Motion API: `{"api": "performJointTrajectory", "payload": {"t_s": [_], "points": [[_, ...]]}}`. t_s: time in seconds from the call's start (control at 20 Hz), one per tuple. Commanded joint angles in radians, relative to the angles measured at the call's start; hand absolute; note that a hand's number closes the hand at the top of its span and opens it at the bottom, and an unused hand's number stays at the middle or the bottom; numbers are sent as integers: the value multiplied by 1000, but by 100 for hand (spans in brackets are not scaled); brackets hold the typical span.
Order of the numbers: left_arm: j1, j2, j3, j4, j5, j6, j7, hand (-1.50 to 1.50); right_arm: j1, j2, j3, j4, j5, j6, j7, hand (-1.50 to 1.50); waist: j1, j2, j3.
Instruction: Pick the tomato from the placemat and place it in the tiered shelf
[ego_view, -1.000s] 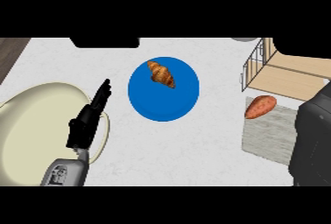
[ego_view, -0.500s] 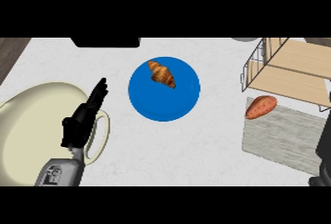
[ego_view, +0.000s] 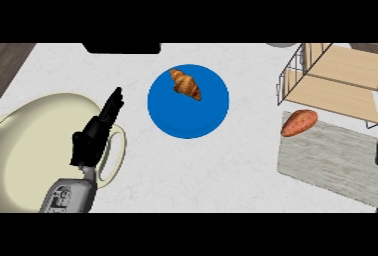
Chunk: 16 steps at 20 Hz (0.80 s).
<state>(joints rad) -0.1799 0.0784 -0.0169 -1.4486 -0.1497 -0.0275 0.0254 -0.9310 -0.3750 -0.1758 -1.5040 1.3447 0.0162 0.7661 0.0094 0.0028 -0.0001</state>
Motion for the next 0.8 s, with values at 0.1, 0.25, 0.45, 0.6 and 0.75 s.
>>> {"api": "performJointTrajectory", "payload": {"t_s": [0.1, 0.25, 0.45, 0.6, 0.75], "points": [[-9, 1, -3, 8, 3, -17, 13, 0, -39, -36, -51, 211, -19, -189, -91, 150, 3, 0, 0], [4, -30, -24, 6, -17, 15, -6, 0, -27, 24, -138, 138, -152, -318, -109, 150, 10, 4, 2], [-10, 5, 7, 6, -1, -8, -11, 0, 19, 23, -167, 248, -227, -462, -235, 150, 6, 2, 1], [13, -17, -12, 11, -17, 7, -25, 0, 16, -45, -205, 275, -307, -433, -288, 150, -3, -1, 0], [49, -33, -24, -5, -30, 25, -6, 0, -10, -75, -197, 290, -340, -408, -302, 150, -3, -2, 0]]}}
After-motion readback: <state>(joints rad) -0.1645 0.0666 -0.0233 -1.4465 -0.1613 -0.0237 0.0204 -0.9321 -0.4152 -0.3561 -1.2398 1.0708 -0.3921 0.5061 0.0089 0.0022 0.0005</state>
